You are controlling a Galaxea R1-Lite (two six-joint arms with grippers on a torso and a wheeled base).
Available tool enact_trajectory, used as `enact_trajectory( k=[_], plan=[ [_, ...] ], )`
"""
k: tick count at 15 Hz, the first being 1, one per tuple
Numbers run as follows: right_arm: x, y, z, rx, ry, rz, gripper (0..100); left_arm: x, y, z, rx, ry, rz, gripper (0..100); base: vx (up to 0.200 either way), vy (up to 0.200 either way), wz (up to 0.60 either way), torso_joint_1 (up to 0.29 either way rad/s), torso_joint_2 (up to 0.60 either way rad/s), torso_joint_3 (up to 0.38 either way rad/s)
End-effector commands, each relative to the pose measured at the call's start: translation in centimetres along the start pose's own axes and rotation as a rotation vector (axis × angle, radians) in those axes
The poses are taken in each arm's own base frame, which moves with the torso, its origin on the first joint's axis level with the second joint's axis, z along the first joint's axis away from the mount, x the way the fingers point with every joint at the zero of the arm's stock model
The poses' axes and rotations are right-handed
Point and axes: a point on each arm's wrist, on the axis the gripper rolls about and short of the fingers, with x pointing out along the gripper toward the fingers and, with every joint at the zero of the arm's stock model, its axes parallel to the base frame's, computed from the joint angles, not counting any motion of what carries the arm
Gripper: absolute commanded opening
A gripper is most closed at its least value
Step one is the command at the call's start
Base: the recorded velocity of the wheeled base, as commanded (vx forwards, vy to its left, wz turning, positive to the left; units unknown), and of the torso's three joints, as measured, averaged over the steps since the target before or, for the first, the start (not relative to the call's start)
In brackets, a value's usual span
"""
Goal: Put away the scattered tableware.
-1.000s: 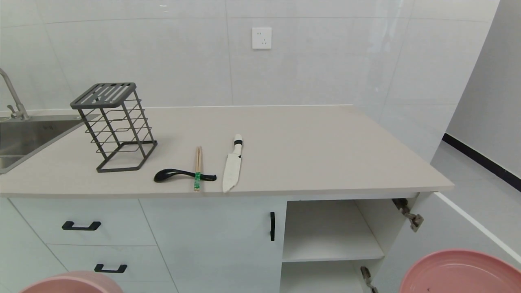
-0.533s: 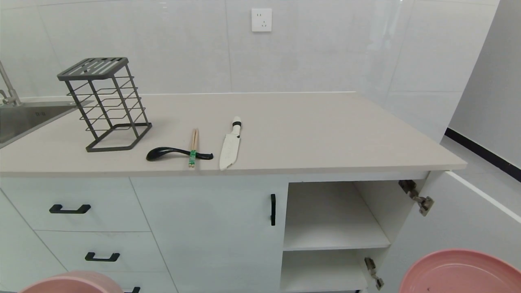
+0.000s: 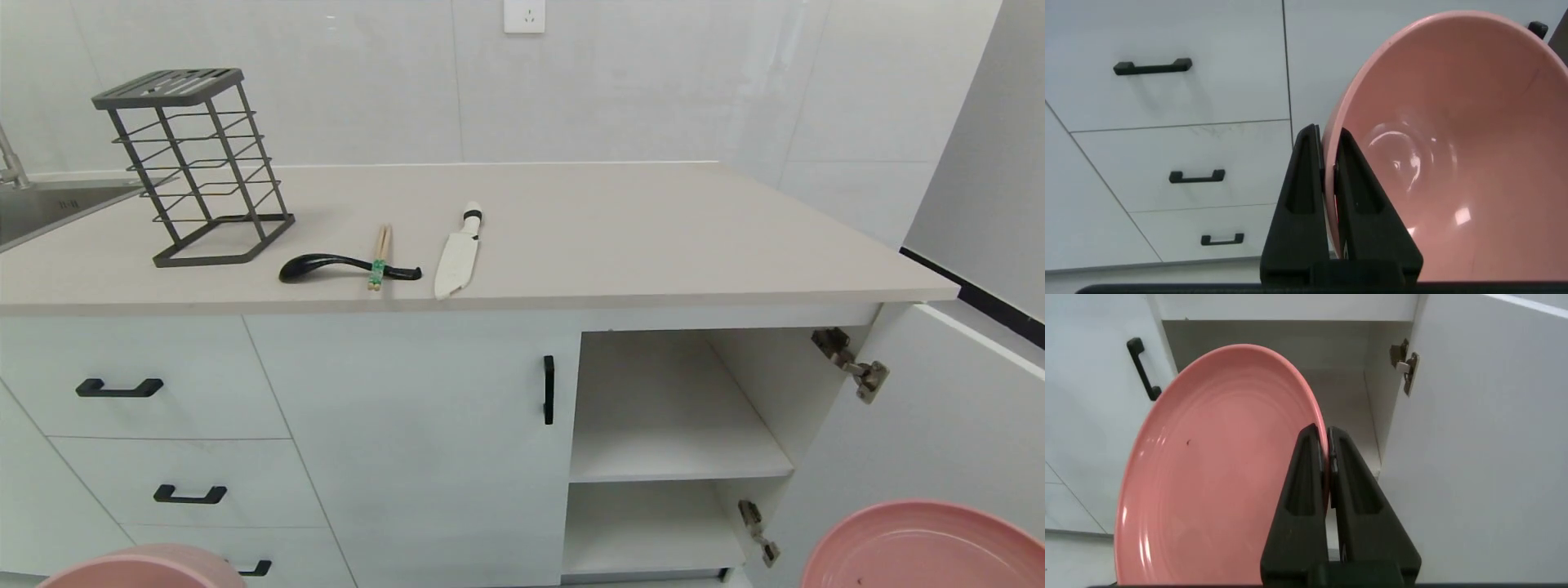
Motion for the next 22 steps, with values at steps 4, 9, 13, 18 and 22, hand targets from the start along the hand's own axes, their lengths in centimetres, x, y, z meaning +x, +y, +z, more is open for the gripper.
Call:
enact_trajectory(
  k=[4,9,13,18,22],
  plan=[
    [0.0,0.0,0.0,0.0,0.0,0.001,0,0.0,0.0,0.0,-0.002,0.001,0.0,0,0.0,0.0,0.0,-0.024,0.08,0.047],
    [0.0,0.0,0.0,0.002,0.001,-0.001,0,0.0,0.0,0.0,-0.002,-0.001,0.001,0,0.0,0.0,0.0,-0.115,0.39,0.263],
    [0.0,0.0,0.0,-0.002,0.003,0.002,0,0.0,0.0,0.0,0.0,0.001,0.0,0,0.0,0.0,0.0,-0.026,0.11,0.073],
    [0.1,0.0,-0.2,-0.122,0.037,0.001,0,0.0,0.0,0.0,0.006,0.0,-0.002,0,0.0,0.0,0.0,0.0,0.0,0.0],
    [1.3,-0.2,6.0,-0.18,-0.003,0.065,0,0.0,0.0,0.0,0.006,-0.001,0.0,0,0.0,0.0,0.0,0.0,0.0,0.0]
  ],
)
